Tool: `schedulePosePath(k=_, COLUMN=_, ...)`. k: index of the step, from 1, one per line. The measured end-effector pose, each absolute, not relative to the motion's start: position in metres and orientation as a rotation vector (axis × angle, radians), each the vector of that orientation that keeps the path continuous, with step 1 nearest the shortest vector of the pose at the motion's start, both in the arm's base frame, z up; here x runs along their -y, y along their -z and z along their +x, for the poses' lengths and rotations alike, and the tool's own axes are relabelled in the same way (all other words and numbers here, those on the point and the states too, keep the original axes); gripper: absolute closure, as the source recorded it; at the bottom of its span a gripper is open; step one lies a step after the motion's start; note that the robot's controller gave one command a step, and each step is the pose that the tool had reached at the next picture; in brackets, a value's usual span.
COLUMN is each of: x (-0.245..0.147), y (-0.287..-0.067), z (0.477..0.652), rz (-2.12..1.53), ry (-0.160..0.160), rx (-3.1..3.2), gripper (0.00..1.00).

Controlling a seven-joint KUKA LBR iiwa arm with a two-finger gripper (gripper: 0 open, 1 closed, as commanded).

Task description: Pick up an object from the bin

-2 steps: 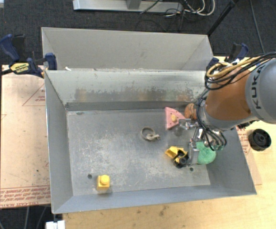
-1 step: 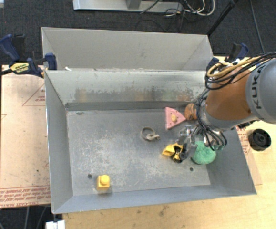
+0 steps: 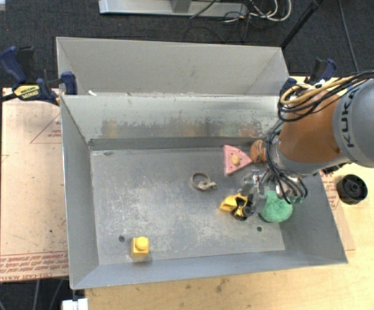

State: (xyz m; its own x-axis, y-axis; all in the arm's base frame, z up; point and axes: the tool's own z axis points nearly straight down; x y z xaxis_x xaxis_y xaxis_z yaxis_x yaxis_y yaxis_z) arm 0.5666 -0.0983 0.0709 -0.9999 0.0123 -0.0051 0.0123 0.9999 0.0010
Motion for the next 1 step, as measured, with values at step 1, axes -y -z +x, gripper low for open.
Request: schedulePosePath(k=1, x=0.1108, y=-0.0704, z=0.5756, rz=-0.063, ry=-0.002, rx=-3.137, gripper=1.0)
